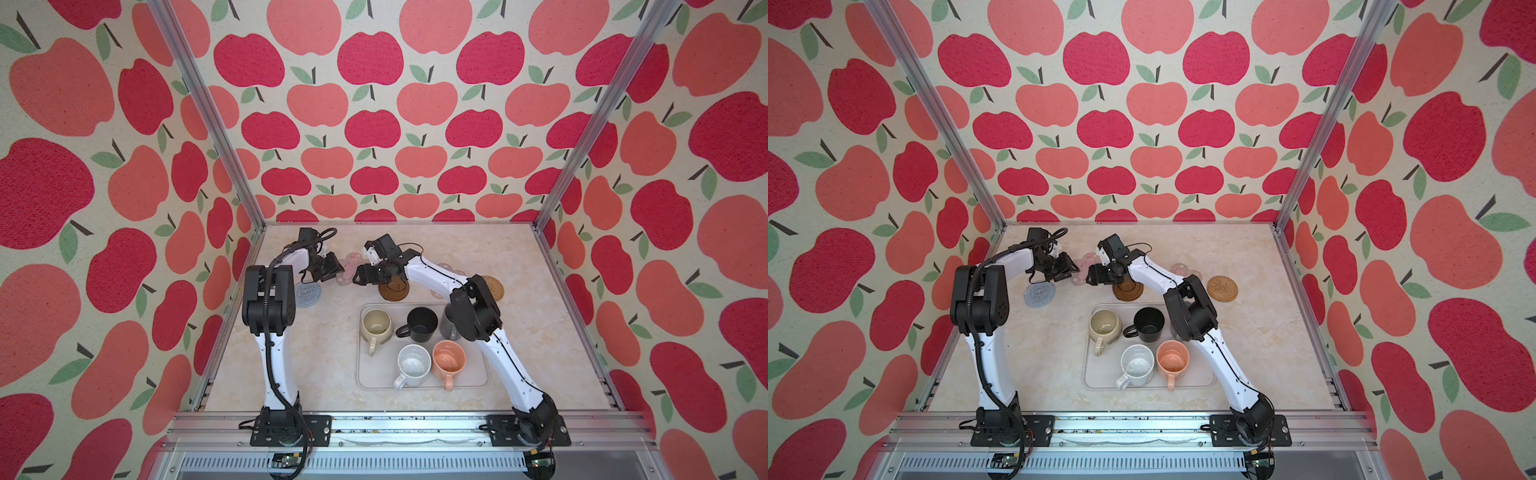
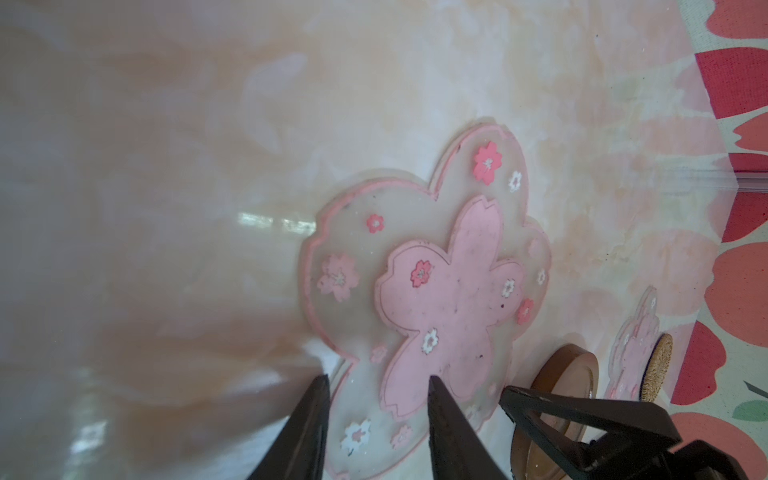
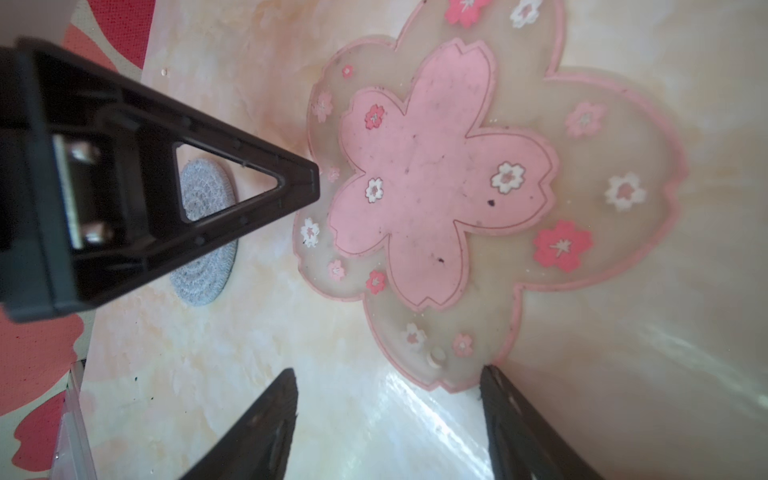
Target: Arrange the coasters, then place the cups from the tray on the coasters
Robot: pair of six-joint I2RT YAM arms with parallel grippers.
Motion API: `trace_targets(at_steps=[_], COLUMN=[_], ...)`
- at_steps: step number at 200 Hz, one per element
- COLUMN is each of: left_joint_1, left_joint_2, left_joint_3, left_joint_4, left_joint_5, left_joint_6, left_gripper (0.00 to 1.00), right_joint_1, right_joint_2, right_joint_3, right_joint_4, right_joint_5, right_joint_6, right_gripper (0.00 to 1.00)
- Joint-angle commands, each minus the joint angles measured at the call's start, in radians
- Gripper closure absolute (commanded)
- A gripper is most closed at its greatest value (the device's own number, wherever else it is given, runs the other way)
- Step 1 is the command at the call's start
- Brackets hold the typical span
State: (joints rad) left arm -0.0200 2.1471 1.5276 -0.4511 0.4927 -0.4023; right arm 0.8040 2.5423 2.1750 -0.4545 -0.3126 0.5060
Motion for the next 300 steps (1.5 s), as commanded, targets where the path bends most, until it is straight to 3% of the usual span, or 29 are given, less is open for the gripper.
trace_targets(at_steps=[1,99,240,300], left_joint_1=[-0.014,-0.046,-0.066,-0.053], left_joint_2=[-0.037,-0.179,-0.253,-0.292], left_joint_3=[-0.034,-0.199,-0.292,-0.223], left_joint_4=[-0.076,-0.087,-0.116,-0.121], left_joint_5=[0.017,0.002,-0.068,-0.051], left_joint_6=[-0.004,-0.023,-0.026,-0.03], left_gripper=[0.59,0.59,0.59,0.59], right_joint_1=[0.044,0.092,0.129,0.104], right_joint_2=[-0.025,-0.116,-0.189,-0.239], right_joint_3=[-0.039,-0.189,-0.307,-0.334], right_joint_4=[-0.044,-0.008,0.021,0.017], right_joint_5=[-0.05,-0.057,-0.029,0.031], right_joint_6=[-0.011,-0.001,-0.009,-0.027], right_gripper=[0.29,0.29,0.28,0.28])
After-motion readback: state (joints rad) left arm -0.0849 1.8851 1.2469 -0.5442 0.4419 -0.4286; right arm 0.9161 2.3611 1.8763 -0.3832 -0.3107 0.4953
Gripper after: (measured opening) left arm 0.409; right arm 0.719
